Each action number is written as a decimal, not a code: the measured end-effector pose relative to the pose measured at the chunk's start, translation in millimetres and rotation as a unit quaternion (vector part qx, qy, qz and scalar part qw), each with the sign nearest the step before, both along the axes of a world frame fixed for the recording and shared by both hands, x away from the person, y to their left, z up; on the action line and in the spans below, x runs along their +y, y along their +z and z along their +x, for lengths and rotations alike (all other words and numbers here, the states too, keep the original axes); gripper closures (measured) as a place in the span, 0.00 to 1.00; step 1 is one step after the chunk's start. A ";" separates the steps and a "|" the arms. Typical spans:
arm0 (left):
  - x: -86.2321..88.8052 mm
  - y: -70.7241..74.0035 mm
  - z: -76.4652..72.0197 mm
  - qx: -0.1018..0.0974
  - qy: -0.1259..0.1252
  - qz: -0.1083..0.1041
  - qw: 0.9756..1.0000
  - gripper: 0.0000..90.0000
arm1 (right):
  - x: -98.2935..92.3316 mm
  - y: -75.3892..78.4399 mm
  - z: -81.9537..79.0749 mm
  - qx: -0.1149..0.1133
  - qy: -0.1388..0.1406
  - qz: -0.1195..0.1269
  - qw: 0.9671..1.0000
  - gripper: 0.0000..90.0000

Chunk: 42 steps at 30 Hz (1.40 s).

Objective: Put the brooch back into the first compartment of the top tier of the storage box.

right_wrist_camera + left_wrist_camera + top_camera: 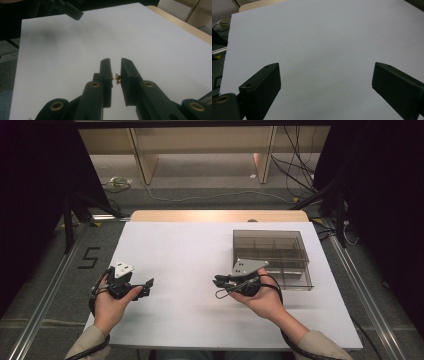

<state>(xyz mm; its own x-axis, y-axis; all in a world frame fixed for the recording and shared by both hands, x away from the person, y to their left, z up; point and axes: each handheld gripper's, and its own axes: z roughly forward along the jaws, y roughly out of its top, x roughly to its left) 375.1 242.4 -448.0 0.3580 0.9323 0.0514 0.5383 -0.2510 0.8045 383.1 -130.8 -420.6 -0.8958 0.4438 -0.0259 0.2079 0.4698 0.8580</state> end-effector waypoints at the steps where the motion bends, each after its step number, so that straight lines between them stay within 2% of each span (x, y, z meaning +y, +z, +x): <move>1: 0.0 0.0 0.0 0.000 0.000 0.000 1.000 0.09 | -0.5 0.2 0.0 0.001 -0.001 0.000 1.000 0.90; 42: -0.5 -0.1 -0.3 0.000 -0.001 0.000 1.000 0.09 | -16.7 4.3 2.4 0.003 -0.021 0.004 1.000 0.90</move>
